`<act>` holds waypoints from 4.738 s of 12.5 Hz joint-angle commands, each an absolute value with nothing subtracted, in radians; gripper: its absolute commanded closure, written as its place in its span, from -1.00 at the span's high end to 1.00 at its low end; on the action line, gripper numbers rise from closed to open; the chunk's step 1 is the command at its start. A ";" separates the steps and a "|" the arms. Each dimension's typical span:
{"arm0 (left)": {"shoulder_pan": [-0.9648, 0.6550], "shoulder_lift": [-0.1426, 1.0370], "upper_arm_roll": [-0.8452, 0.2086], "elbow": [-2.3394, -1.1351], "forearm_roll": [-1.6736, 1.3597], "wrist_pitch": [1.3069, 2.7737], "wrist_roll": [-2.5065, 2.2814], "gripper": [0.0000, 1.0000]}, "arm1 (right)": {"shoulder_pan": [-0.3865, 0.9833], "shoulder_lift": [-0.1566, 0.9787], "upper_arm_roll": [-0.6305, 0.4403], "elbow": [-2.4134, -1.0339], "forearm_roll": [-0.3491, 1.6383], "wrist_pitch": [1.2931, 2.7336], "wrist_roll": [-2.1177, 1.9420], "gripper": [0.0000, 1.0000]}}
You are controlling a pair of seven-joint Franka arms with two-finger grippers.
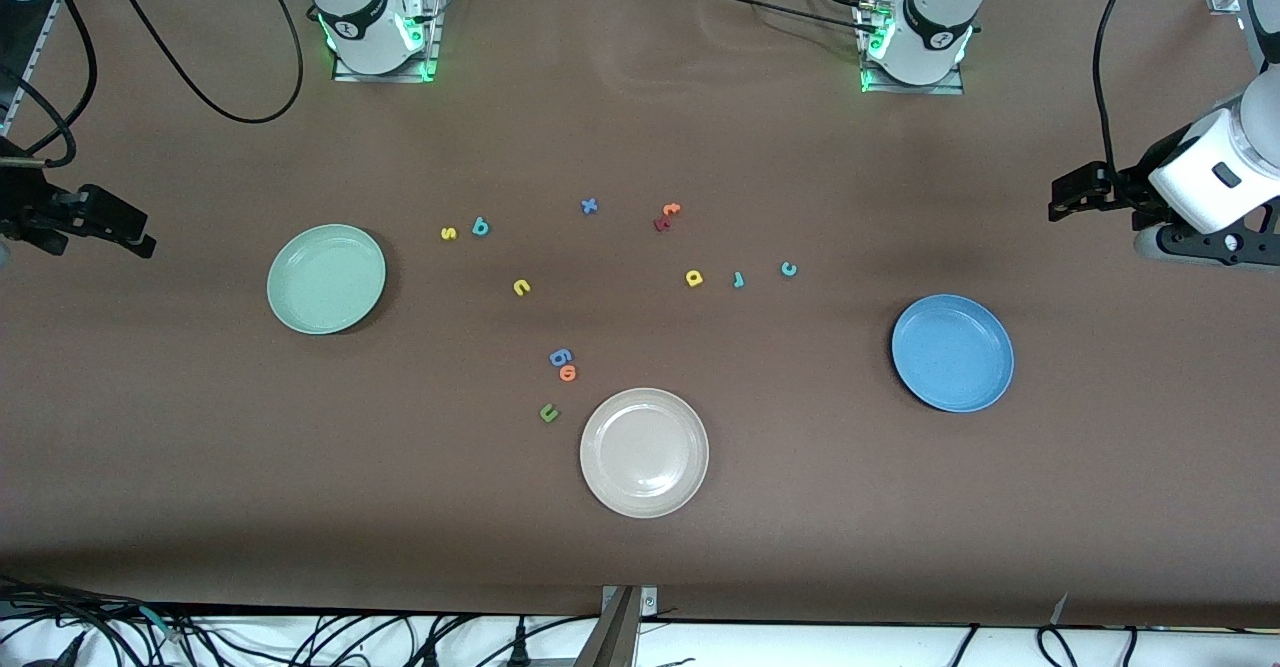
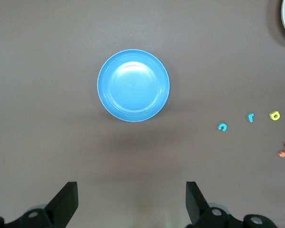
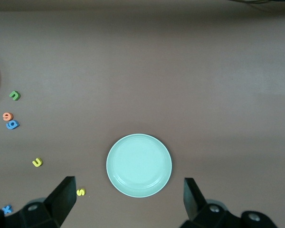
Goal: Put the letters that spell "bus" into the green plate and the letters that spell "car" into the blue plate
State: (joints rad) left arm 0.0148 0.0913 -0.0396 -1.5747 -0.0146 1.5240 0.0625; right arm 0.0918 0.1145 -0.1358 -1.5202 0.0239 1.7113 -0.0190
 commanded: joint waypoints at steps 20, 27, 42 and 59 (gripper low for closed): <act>0.011 0.089 -0.038 -1.577 -0.032 1.529 0.054 1.00 | 0.158 0.135 -0.121 -1.526 0.026 1.675 0.301 0.99; 0.006 0.097 -0.038 -1.571 -0.018 1.529 0.052 1.00 | 0.348 0.231 -0.120 -1.552 0.028 1.678 0.861 0.99; -0.055 0.262 -0.067 -1.643 -0.064 1.687 -0.018 1.00 | 0.581 0.514 -0.065 -1.871 0.084 2.419 1.459 0.97; -0.192 0.459 -0.271 -2.071 0.146 2.459 -0.627 1.00 | 0.580 0.511 -0.012 -2.094 0.133 2.643 1.451 0.71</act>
State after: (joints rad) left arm -0.1936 0.4456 -0.2719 -2.0692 0.1117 2.4396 -0.6035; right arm 0.5810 0.5397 -0.0203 -2.0594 0.1158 2.6272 1.4484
